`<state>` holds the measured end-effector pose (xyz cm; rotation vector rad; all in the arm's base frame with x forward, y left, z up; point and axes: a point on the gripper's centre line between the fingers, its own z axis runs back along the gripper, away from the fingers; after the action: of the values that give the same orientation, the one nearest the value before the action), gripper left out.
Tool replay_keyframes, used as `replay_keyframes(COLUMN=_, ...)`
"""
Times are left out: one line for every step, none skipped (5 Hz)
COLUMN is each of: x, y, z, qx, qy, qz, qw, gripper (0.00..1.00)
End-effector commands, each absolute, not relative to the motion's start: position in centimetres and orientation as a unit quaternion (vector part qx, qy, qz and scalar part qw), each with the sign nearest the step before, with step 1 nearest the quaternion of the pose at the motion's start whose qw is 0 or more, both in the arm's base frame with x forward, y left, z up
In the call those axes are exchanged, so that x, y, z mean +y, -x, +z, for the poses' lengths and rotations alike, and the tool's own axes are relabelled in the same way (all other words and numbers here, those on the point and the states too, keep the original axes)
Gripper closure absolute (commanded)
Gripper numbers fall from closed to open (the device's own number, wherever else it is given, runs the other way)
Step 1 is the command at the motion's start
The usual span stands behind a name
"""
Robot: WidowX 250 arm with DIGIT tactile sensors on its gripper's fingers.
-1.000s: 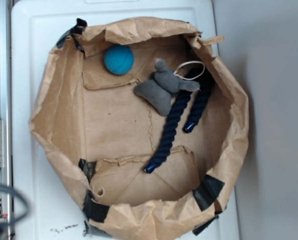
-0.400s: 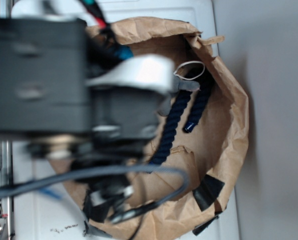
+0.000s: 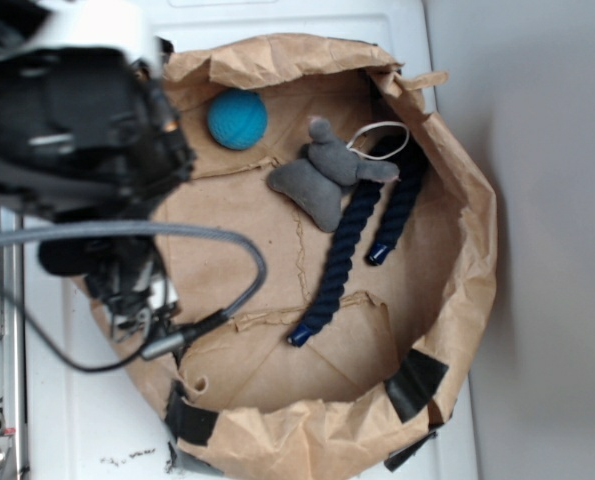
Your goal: Grab the blue ball.
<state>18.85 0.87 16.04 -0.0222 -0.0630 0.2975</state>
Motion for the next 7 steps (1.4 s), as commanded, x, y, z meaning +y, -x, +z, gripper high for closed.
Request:
replay_keyframes(x=1.5, y=-19.1, z=16.7, qx=-0.045, qy=0.012, qz=0.152, qw=0.987, gripper=0.00)
replay_keyframes(x=1.5, y=-19.1, z=16.7, qx=-0.045, qy=0.012, qz=0.152, qw=0.987, gripper=0.00)
replay_keyframes(x=0.5, y=-22.5, z=15.6, qx=-0.084, qy=0.003, qz=0.247, qw=0.965, gripper=0.00)
replay_keyframes(x=-0.4, y=-27.5, z=14.9, qx=-0.095, qy=0.010, qz=0.362, qw=0.927, gripper=0.00)
replay_keyframes(x=-0.8, y=-31.9, z=14.3, qx=-0.143, qy=0.026, qz=0.470, qw=0.871, gripper=0.00)
replay_keyframes(x=0.4, y=-33.2, z=13.4, qx=-0.174, qy=0.010, qz=0.517, qw=0.838, gripper=0.00)
replay_keyframes(x=2.7, y=-31.0, z=12.9, qx=-0.151, qy=-0.013, qz=0.514, qw=0.844, gripper=0.00)
